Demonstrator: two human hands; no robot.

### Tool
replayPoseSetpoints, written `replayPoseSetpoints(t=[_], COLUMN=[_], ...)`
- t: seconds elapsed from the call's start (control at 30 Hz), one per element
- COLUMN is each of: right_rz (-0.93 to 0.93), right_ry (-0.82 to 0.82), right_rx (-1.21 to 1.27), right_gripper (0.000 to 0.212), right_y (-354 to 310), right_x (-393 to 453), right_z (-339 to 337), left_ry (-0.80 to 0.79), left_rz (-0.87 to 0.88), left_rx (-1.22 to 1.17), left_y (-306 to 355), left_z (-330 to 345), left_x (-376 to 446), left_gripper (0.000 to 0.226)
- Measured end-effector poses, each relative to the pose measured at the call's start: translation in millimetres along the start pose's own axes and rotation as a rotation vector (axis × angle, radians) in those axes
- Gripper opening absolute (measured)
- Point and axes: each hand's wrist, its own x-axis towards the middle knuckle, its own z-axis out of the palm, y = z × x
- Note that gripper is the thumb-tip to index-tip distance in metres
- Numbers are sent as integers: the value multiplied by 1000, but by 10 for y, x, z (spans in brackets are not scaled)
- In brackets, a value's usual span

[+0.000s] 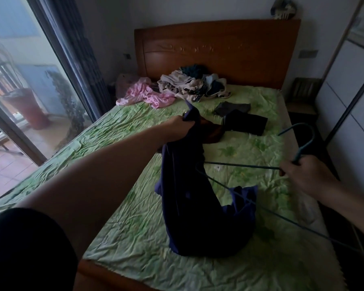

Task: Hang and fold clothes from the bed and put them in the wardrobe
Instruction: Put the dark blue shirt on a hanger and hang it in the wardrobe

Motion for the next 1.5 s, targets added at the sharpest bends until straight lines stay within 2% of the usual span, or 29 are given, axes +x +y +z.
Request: replayPoseSetpoints(t=[0.17,0.23,0.3,0.37,0.43,0.47,0.53,0.57,0.67,0.73,0.8,0.83,0.93,1.07,1.23,1.3,1.37,1.4,1.5], right_rz=[-69,-83,-66,-63,-67,-80,-162,-220,-361,-407,-431,-443,-456,-519,-436,-425,-380,-331,-133], right_ry=[-167,-197,-155,-66,-26,-36,-59,-52,-51,-78,-97,-104,-174,-195,-286,-208,-68,-76,-299], right_rx=[22,96,182,258,313,350,388,376,263,259,323,365,477,455,587,520,357,355,499], right_gripper=[34,33,33,34,25,22,27,29,35,27,17,22,27,26,14,13,29,24,25], right_y=[-202,-281,-333,-384,-463,-515,-635,-687,-792,-854,-916,-955,-1035,-1077,-978,-789,-537,-383,-37], right_x=[74,108,132,134,136,128,128,141,187,211,212,195,160,123,142,265,391,464,553], right_z=[206,293,371,396,359,325,268,241,173,143,136,128,106,77,-17,-11,45,118,288], left_ry=[-134,-184,-188,-202,-239,-236,-170,-113,-19,-4,52,94,188,97,72,98,170,200,238], left_rz=[124,185,228,242,259,262,262,254,211,199,267,336,512,501,632,642,660,657,652], left_rx=[-90,-81,-71,-97,-98,-69,52,126,275,327,333,352,438,496,509,509,501,489,526], left_y=[237,330,370,368,333,302,241,212,104,72,82,114,227,374,440,449,421,401,337], left_z=[73,60,12,-77,-202,-265,-397,-457,-613,-677,-680,-667,-580,-490,-485,-515,-579,-627,-724], left_x=[-160,-230,-274,-379,-471,-504,-549,-565,-557,-564,-563,-571,-563,-545,-534,-525,-507,-523,-575], left_gripper=[51,40,34,46,61,55,30,25,30,26,20,22,52,39,34,31,30,30,37])
